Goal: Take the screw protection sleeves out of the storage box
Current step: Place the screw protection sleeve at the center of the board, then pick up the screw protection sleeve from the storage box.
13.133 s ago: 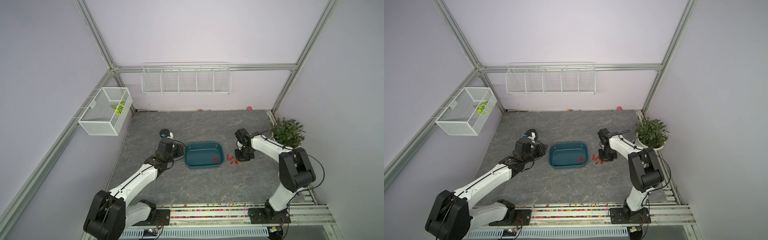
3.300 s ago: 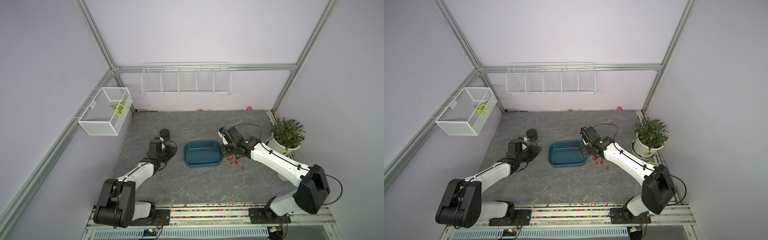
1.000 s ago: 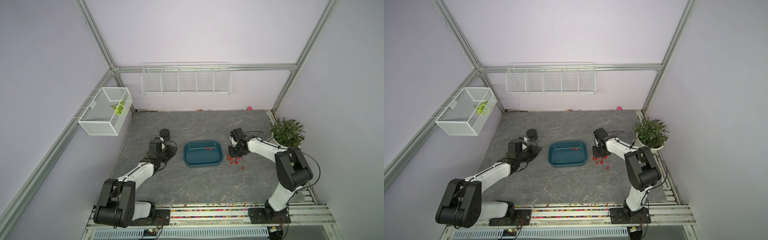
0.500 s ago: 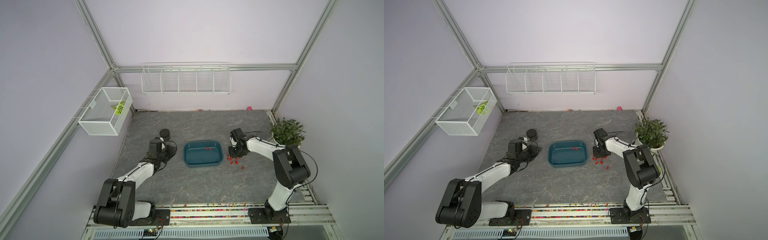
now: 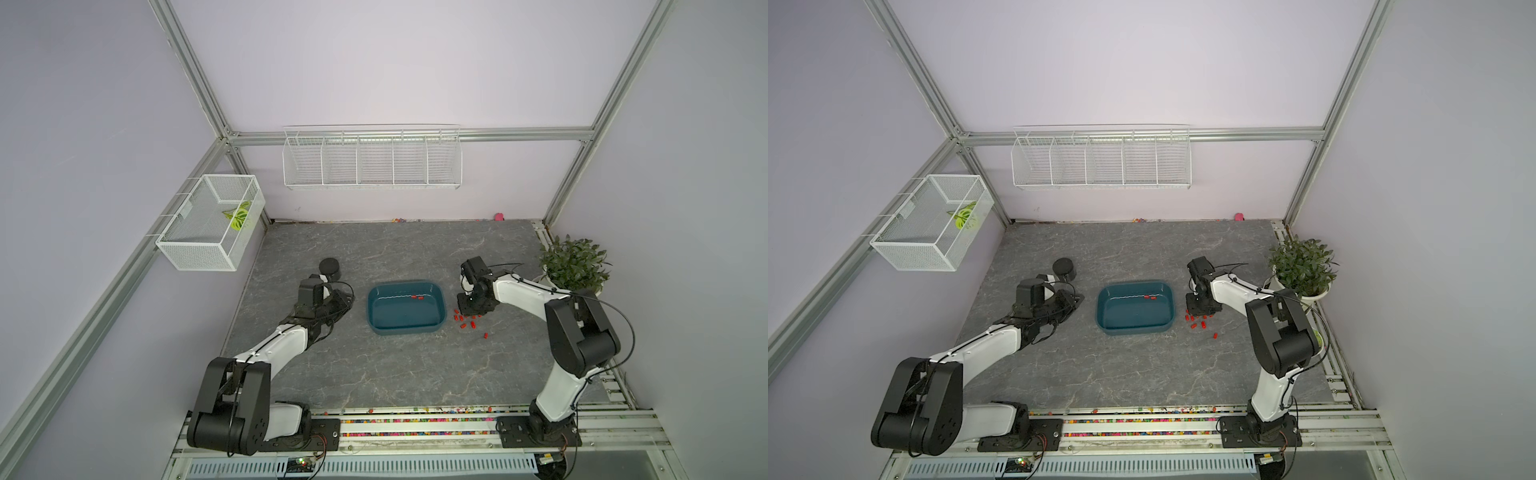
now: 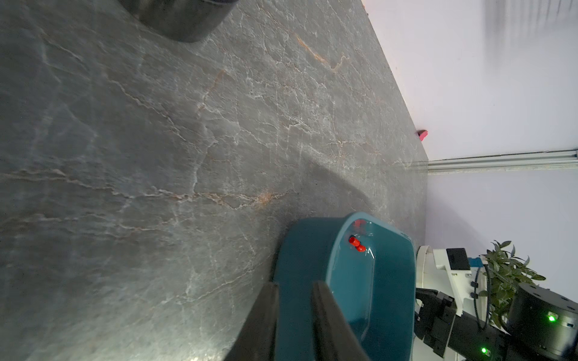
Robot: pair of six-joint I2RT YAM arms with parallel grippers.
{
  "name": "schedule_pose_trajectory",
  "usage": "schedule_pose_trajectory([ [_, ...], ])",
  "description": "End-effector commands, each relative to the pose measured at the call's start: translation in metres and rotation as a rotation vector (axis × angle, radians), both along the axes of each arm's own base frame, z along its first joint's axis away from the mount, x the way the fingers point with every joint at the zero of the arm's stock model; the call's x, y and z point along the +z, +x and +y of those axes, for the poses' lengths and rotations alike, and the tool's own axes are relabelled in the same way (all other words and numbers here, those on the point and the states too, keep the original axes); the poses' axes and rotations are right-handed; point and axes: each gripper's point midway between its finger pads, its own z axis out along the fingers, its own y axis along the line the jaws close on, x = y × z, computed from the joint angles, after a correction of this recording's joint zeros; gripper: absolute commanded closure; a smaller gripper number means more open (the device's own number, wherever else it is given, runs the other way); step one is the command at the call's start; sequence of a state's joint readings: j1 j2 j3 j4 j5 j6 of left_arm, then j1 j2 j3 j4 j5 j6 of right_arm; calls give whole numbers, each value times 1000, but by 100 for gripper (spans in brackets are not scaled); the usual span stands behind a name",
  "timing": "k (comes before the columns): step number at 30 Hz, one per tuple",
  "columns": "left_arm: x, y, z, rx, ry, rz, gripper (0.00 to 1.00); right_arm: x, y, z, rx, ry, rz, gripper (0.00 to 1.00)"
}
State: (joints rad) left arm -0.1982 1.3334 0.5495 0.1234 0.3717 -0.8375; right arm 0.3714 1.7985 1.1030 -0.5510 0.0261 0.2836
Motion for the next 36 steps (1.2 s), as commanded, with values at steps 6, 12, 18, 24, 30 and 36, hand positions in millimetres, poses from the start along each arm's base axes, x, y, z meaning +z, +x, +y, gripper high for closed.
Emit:
schedule_pose_trajectory([
  [6,1,2,-1,-1,-10,-7,74,17,-2,-3,-15,8,-14,67],
  [12,2,2,-1,-6,-9,-2,74,40,0,-1,-34,43,-76,65],
  [18,7,3,-2,-8,-7,-4,73,79,-1,10,-36,98,-180,63],
  [24,9,12,-3,5,-22,-10,73,126,-5,47,63,183,-317,61],
  [30,15,10,-5,-7,-28,-21,73,142,-4,89,155,214,-369,61],
  [36,21,7,-5,-15,-32,-36,72,136,-1,123,226,209,-392,63],
])
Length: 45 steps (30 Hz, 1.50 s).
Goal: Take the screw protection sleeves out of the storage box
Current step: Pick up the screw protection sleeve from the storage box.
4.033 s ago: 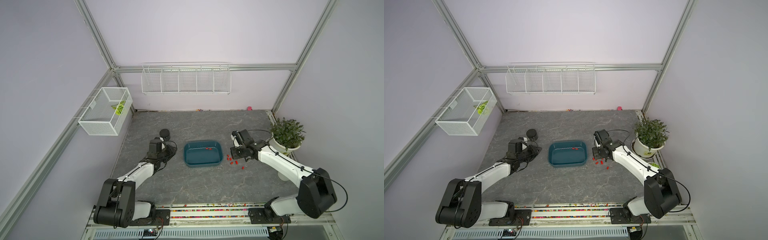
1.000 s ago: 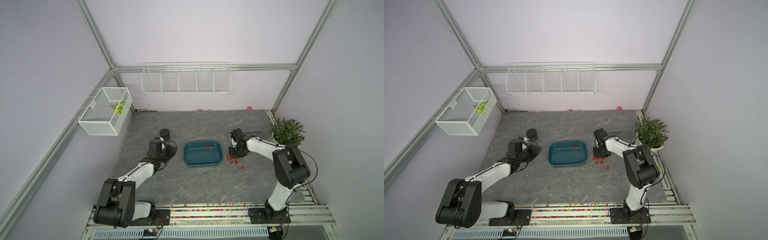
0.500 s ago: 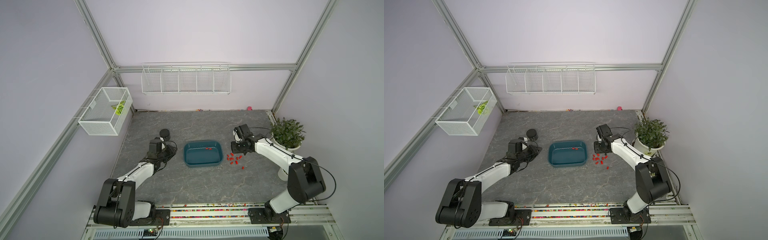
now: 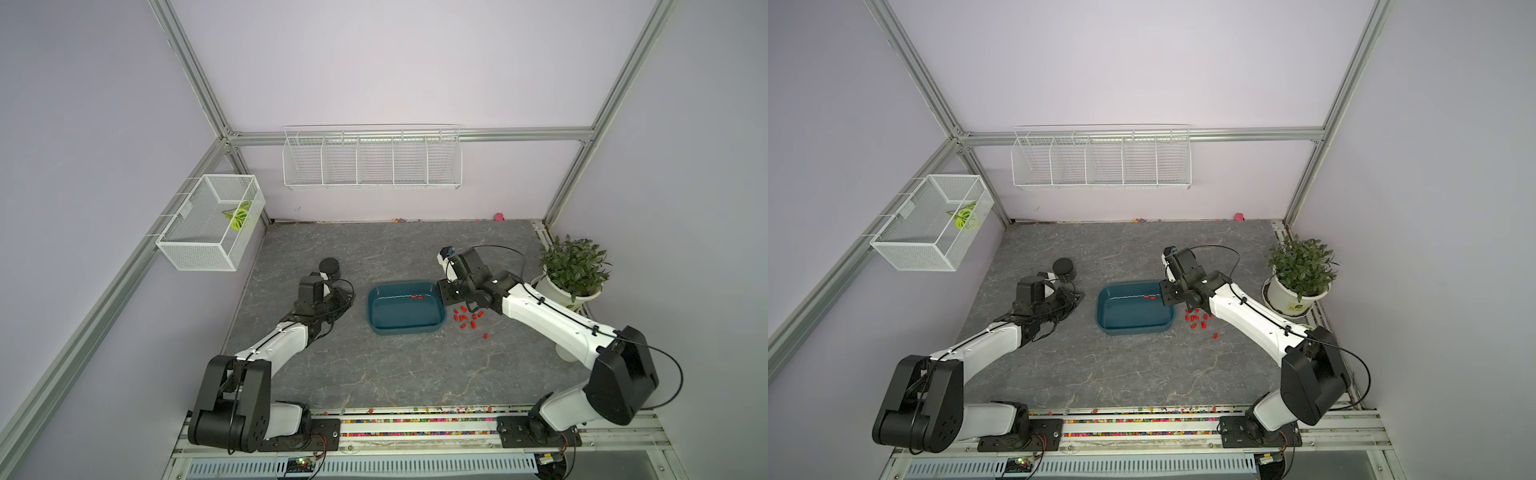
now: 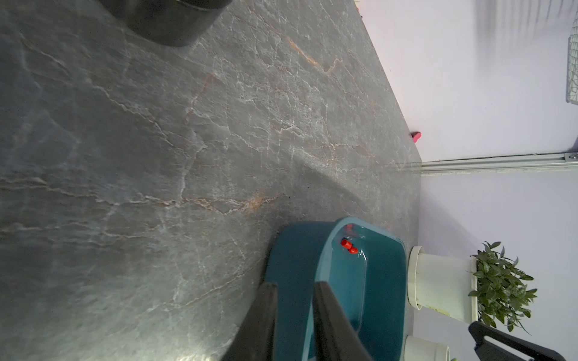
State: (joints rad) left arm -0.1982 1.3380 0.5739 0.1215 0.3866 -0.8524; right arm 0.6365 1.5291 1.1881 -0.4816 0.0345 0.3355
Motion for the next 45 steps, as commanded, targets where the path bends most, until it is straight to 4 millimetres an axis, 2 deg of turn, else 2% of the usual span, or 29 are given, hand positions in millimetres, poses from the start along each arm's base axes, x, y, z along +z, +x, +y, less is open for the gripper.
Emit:
schedule_pose_trajectory([
  [1,13,2,-2,-14,-11,-27,72,-4,8,17,22,-9,-34,63],
  [8,21,3,-12,-68,-33,-60,69,-13,14,56,112,-29,-57,65],
  [13,22,4,-22,-115,-27,-65,67,-34,25,65,100,-44,-29,65],
  [15,21,6,-28,-138,-24,-57,65,-34,26,68,105,-50,-17,65],
  [19,18,10,-37,-163,3,-43,64,-35,28,65,87,-52,-50,64],
  [22,17,10,-41,-168,33,-38,63,-45,30,65,88,-68,-45,65],
  [31,-4,18,-49,-167,94,-19,63,-58,37,70,96,-97,-30,65],
  [37,-2,18,-48,-164,100,-27,63,-74,43,69,78,-143,9,66],
  [45,-3,18,-48,-165,99,-29,63,-84,46,68,68,-163,44,66],
])
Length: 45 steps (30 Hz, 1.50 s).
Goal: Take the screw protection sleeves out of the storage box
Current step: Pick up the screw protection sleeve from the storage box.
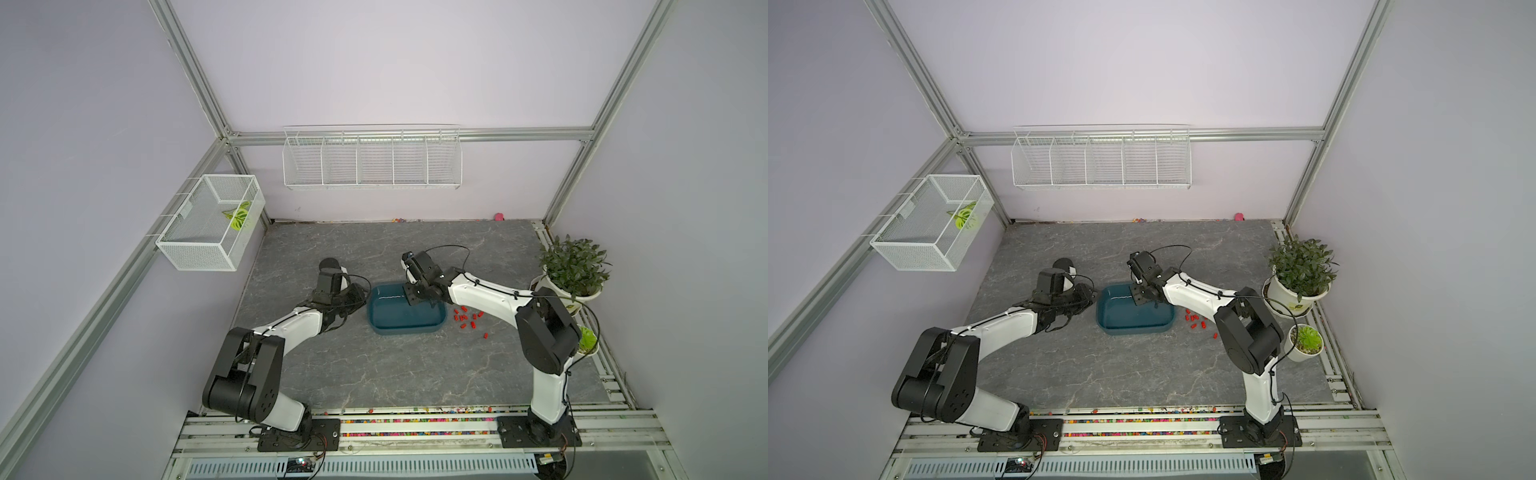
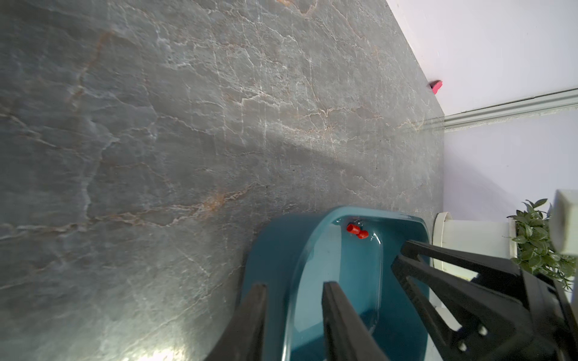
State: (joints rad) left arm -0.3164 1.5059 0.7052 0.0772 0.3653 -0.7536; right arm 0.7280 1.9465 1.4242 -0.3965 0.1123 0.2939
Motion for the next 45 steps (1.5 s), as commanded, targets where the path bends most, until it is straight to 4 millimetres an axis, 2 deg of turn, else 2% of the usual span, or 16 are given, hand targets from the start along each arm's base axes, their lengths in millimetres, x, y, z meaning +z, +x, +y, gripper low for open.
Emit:
schedule_pose_trajectory([
  [1,15,9,-3,-7,1,-53,63,-10,2,-5,-17,-38,32,66],
  [9,14,10,-4,-14,1,-48,63,-24,7,-6,-46,-54,103,66],
  [21,15,9,-4,-16,-1,-53,63,-40,11,-20,-127,-96,174,66],
  [36,16,9,-4,-17,-3,-59,63,-49,10,-17,-125,-114,212,60],
  [45,16,8,-5,-19,-5,-56,63,-54,11,-14,-118,-115,224,60],
])
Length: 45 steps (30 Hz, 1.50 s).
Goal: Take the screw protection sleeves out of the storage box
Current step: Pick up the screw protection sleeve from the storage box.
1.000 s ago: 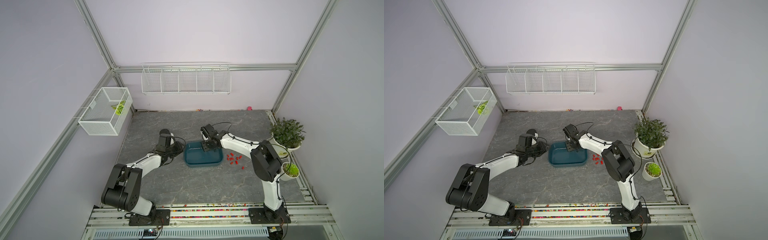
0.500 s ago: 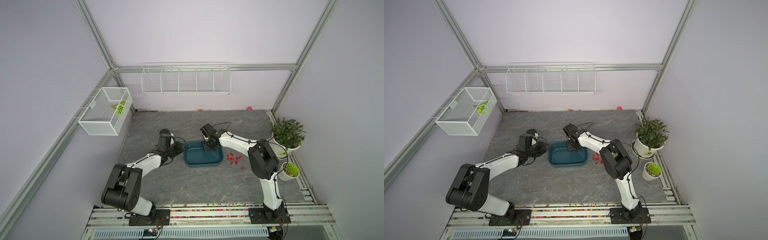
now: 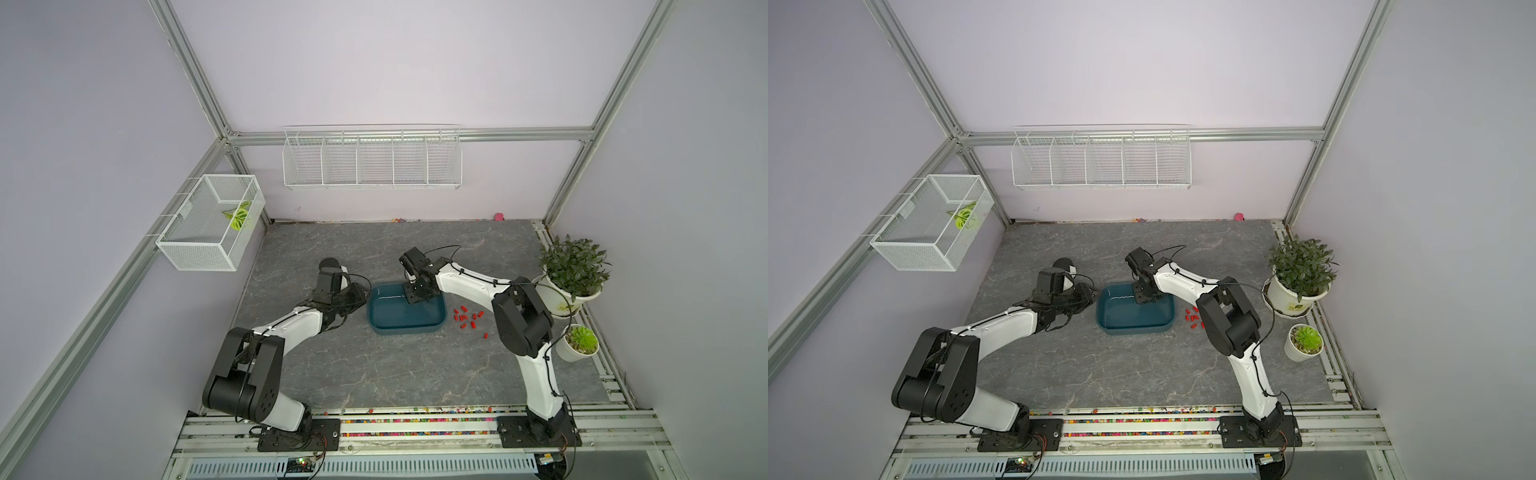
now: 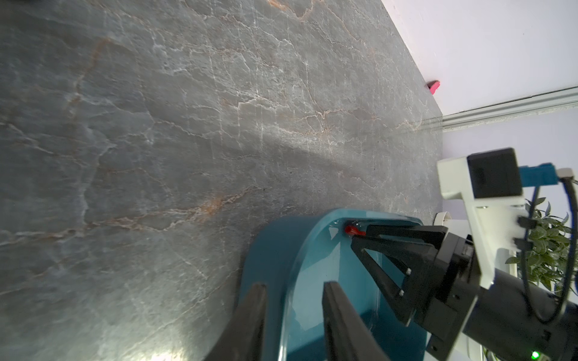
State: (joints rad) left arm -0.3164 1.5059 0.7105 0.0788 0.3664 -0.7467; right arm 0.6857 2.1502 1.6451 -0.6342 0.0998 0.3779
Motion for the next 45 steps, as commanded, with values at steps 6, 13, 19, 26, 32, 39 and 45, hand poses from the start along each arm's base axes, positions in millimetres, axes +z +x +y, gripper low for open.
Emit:
schedule_pose_trajectory([
  [6,14,7,-4,-14,-6,-47,63,-17,0,3,-10,-17,51,62],
  [13,13,7,-4,-15,-6,-46,63,-19,1,2,-16,-22,56,67],
  [19,13,7,-4,-15,-6,-46,63,-22,1,2,-18,-27,68,76],
  [26,13,6,-4,-15,-6,-44,63,-20,0,4,-13,-9,69,89],
  [32,12,7,-4,-15,-4,-40,63,-5,-3,9,13,68,27,94],
  [39,12,7,-4,-14,-4,-40,63,12,-7,11,29,126,-21,98],
  [45,12,7,-4,-14,-5,-38,63,23,-12,11,34,167,-40,98],
])
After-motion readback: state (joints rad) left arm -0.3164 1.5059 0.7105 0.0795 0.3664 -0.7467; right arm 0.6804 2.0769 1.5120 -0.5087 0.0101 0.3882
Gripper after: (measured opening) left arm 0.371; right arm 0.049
